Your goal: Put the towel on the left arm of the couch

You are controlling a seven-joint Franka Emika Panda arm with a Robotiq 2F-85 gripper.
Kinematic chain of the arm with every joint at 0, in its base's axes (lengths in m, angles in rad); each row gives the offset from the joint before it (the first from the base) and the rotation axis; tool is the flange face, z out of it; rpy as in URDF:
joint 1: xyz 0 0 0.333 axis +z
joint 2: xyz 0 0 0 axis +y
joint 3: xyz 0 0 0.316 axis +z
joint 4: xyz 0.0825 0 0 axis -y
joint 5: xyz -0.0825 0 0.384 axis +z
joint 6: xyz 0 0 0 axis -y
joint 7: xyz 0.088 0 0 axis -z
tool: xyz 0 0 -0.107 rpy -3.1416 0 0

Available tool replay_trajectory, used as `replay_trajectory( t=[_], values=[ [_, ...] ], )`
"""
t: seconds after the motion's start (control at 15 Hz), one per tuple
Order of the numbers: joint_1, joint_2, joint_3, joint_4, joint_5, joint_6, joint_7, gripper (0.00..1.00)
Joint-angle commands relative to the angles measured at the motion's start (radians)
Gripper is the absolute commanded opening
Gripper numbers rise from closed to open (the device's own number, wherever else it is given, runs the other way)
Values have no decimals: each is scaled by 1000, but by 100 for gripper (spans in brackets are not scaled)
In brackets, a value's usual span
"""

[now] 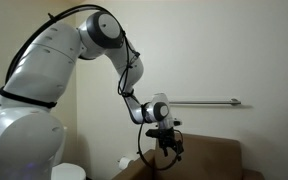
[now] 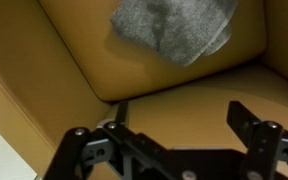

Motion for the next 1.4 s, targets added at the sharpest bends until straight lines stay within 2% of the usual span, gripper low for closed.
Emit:
replay_trajectory(
  t=[0.0, 0.2, 0.53, 0.8, 1.07, 1.2, 1.27, 1.33],
  values=[
    [16, 3, -15, 1, 16, -1, -10, 100],
    [11, 10, -6, 10, 26, 3, -25, 100],
    [-25, 160, 39, 231, 75, -58, -148, 100],
    [-69, 297, 87, 456, 141, -202, -267, 100],
    [-131, 420, 134, 654, 209, -435, -396, 100],
    [-132, 443, 123, 693, 193, -523, -416, 100],
    [-109, 414, 107, 641, 184, -453, -364, 100],
    [-114, 431, 107, 663, 184, -481, -373, 100]
  ],
)
